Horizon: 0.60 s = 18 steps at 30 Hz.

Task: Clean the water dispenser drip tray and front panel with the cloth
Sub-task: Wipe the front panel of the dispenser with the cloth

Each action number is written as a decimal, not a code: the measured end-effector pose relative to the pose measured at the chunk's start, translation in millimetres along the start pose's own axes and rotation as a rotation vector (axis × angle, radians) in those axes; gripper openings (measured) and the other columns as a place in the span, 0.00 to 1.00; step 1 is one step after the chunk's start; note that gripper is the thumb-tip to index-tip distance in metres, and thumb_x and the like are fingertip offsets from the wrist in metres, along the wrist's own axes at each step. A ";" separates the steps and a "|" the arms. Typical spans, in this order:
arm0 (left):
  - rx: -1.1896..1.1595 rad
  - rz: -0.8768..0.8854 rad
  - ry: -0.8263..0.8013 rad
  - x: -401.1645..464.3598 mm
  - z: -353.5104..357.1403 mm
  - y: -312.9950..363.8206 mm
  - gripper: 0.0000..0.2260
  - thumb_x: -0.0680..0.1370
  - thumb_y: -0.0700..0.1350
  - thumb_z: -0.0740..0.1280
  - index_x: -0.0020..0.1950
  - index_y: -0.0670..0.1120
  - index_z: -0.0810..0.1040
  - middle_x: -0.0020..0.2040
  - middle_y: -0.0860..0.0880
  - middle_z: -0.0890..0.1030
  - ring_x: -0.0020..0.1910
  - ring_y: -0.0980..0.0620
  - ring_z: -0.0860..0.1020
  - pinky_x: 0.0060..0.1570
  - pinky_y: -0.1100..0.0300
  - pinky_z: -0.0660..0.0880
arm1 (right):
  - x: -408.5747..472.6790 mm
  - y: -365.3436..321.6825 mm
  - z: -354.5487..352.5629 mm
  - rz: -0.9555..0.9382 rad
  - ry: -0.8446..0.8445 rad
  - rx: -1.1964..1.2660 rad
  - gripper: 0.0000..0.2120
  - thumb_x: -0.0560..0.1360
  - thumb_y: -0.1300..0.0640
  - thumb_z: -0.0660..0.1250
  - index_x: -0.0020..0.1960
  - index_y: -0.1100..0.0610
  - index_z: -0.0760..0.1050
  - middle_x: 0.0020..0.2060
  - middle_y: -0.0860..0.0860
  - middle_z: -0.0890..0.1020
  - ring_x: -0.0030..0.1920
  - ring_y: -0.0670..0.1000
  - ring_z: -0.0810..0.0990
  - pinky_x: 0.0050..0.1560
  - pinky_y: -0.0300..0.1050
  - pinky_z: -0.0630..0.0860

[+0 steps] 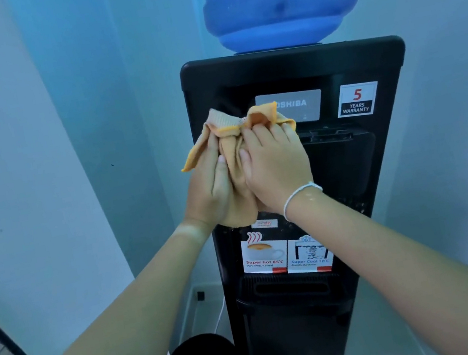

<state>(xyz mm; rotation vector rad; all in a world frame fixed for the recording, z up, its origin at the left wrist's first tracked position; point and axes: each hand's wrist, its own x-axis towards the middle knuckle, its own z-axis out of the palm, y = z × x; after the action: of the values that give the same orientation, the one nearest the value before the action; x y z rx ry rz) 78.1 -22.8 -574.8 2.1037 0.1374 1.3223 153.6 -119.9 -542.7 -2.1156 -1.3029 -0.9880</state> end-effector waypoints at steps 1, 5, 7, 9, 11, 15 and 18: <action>-0.011 -0.025 0.020 -1.9 1.9 -0.7 0.23 0.80 0.40 0.51 0.76 0.41 0.56 0.74 0.51 0.59 0.73 0.65 0.55 0.73 0.64 0.53 | 0.8 -0.2 -0.7 -0.004 -0.017 0.002 0.31 0.74 0.47 0.41 0.62 0.61 0.73 0.54 0.57 0.80 0.56 0.60 0.76 0.65 0.55 0.66; -0.019 -0.125 0.061 -28.2 12.5 -5.0 0.24 0.80 0.42 0.50 0.77 0.41 0.52 0.76 0.55 0.55 0.73 0.68 0.53 0.69 0.73 0.52 | -16.1 20.6 10.5 -0.078 0.098 -0.139 0.23 0.76 0.53 0.51 0.68 0.59 0.69 0.59 0.54 0.79 0.62 0.57 0.75 0.69 0.53 0.62; 0.011 -0.170 0.066 -45.4 20.6 -7.6 0.25 0.81 0.44 0.50 0.77 0.44 0.50 0.76 0.56 0.55 0.73 0.65 0.55 0.70 0.72 0.54 | -28.5 35.1 16.4 -0.099 0.176 -0.162 0.23 0.75 0.57 0.57 0.70 0.57 0.67 0.61 0.53 0.78 0.64 0.56 0.73 0.71 0.52 0.55; 0.065 -0.205 0.085 -58.5 30.6 -8.8 0.25 0.81 0.46 0.50 0.77 0.45 0.49 0.77 0.51 0.57 0.75 0.56 0.56 0.72 0.66 0.55 | -42.0 48.8 18.0 -0.101 0.241 -0.158 0.24 0.74 0.61 0.63 0.69 0.57 0.68 0.60 0.53 0.79 0.63 0.56 0.72 0.72 0.52 0.52; 0.153 -0.204 0.105 -62.5 41.9 -5.9 0.25 0.80 0.46 0.50 0.77 0.44 0.50 0.76 0.49 0.57 0.76 0.52 0.54 0.74 0.57 0.54 | -53.8 65.1 17.8 -0.081 0.301 -0.174 0.24 0.72 0.64 0.67 0.67 0.59 0.70 0.59 0.57 0.79 0.63 0.60 0.72 0.72 0.53 0.51; 0.452 -0.102 0.095 -58.8 61.7 5.1 0.25 0.79 0.48 0.49 0.75 0.40 0.58 0.75 0.42 0.62 0.75 0.43 0.57 0.71 0.42 0.57 | -73.6 98.8 15.6 0.024 0.289 -0.179 0.25 0.75 0.61 0.60 0.71 0.60 0.63 0.64 0.63 0.74 0.68 0.61 0.62 0.73 0.52 0.48; 0.549 -0.035 0.106 -60.2 71.5 6.4 0.24 0.78 0.45 0.53 0.73 0.39 0.62 0.71 0.40 0.68 0.72 0.44 0.57 0.67 0.35 0.61 | -91.0 107.5 20.4 0.086 0.231 -0.141 0.28 0.75 0.58 0.56 0.74 0.58 0.54 0.66 0.63 0.72 0.68 0.64 0.65 0.72 0.53 0.51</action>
<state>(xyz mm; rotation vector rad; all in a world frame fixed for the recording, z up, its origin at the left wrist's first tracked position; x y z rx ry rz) 107.2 -85.3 -638.3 2.4553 0.6437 1.4971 230.1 -204.6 -627.7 -2.0663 -1.0484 -1.2770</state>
